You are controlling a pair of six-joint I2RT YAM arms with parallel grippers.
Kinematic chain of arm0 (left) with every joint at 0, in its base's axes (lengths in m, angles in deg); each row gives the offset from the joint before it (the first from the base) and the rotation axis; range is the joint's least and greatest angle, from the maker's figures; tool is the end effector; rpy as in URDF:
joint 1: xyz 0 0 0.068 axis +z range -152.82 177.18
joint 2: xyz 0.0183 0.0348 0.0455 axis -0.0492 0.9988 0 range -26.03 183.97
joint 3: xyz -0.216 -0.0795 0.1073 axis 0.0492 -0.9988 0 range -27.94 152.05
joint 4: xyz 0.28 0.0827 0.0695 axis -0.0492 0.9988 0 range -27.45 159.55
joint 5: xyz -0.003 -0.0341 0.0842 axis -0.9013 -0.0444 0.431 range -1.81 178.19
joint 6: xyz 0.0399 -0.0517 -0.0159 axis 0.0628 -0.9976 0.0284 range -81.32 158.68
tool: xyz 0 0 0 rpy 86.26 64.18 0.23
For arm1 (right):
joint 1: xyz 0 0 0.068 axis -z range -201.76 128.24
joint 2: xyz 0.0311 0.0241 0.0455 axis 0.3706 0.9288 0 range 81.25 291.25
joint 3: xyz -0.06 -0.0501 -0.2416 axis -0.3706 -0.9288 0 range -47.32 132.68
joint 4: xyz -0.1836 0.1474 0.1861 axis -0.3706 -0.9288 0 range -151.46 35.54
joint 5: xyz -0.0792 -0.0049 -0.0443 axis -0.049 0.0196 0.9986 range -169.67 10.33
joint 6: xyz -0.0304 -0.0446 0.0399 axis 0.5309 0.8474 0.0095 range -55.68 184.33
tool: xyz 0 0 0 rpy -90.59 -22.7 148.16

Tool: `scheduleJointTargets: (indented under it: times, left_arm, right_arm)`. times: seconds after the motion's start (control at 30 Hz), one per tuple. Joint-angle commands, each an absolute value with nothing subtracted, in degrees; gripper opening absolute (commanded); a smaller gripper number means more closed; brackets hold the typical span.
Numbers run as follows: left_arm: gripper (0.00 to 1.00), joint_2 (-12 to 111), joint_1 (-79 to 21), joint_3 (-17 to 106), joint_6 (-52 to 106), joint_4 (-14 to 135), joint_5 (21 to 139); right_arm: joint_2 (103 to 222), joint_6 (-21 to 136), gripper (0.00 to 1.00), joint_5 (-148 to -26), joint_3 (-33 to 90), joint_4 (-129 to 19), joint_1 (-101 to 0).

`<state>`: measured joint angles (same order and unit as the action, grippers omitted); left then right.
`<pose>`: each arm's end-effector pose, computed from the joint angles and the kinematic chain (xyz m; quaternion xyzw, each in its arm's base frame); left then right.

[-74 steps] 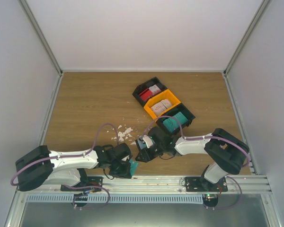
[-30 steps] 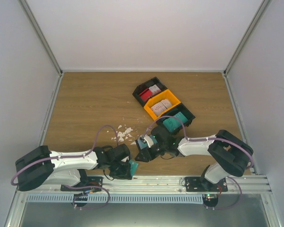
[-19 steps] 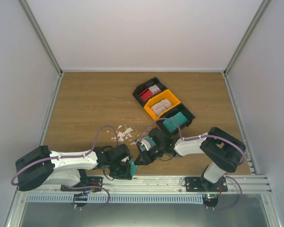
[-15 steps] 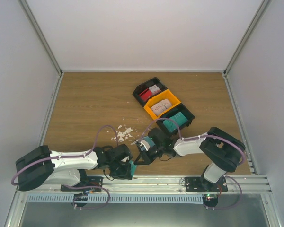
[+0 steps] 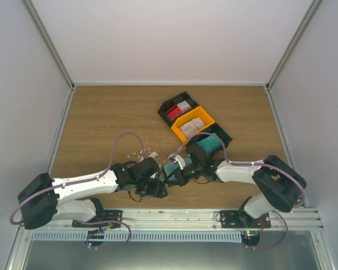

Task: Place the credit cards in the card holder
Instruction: Pick up the credit card from the center of the board.

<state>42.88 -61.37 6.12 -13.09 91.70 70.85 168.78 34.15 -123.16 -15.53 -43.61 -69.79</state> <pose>0.1199 -0.2266 0.1150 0.0908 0.9595 -0.2665 0.0065 0.1730 0.2477 0.0756 -0.2735 0.8253 0.4902 0.0607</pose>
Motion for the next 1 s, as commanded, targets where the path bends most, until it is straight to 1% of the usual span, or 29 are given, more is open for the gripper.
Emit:
scheduleJointTargets:
  times: [0.0, 0.1, 0.13, 0.33, 0.47, 0.57, 0.6, 0.63, 0.7, 0.83, 0.87, 0.97]
  left_arm:
    - [0.68, 40.2, -58.4, 12.5, -5.7, 94.3, 75.6]
    - [0.76, 38.7, -55.6, 14.6, -2.8, 94.6, 76.3]
    - [0.77, 38.3, -54.4, 14.8, -1.7, 94.5, 75.8]
    - [0.84, 36.9, -48.4, 15.1, 4.4, 94.3, 72.6]
    - [0.83, 36.7, -44.5, 14.2, 8.6, 92.3, 66.0]
    - [0.80, 36.1, -43.0, 13.9, 10.9, 91.1, 62.4]
    - [0.78, 35.5, -42.5, 13.8, 11.4, 90.9, 61.2]
    - [0.73, 35.1, -42.1, 13.8, 12.0, 90.6, 59.6]
    - [0.59, 34.1, -41.5, 13.5, 12.8, 89.9, 55.1]
    - [0.38, 32.1, -41.1, 11.9, 12.9, 87.5, 48.0]
    - [0.34, 31.9, -41.1, 11.4, 12.7, 87.1, 46.9]
    - [0.29, 32.0, -41.1, 9.9, 12.2, 86.0, 44.9]
  right_arm:
    - [163.4, 39.2, 0.01, -124.3, -16.6, -47.3, -64.7]
    - [161.1, 41.6, 0.00, -125.9, -17.0, -50.0, -60.1]
    - [160.5, 41.3, 0.00, -127.3, -17.6, -48.7, -59.0]
    - [157.3, 41.3, 0.01, -131.0, -17.0, -47.7, -56.9]
    - [155.1, 40.3, 0.01, -135.8, -17.6, -45.0, -56.7]
    - [153.6, 38.6, 0.01, -140.1, -18.7, -40.9, -56.8]
    - [153.1, 37.6, 0.00, -142.1, -19.4, -38.6, -56.8]
    - [152.6, 36.4, 0.01, -143.6, -20.2, -36.6, -56.8]
    - [151.9, 35.3, 0.00, -144.8, -20.7, -34.9, -56.8]
    - [152.0, 34.8, 0.01, -145.3, -20.6, -34.4, -56.8]
    - [152.1, 34.6, 0.00, -145.3, -20.5, -34.3, -56.8]
    - [152.2, 34.2, 0.00, -145.6, -20.4, -34.0, -56.8]
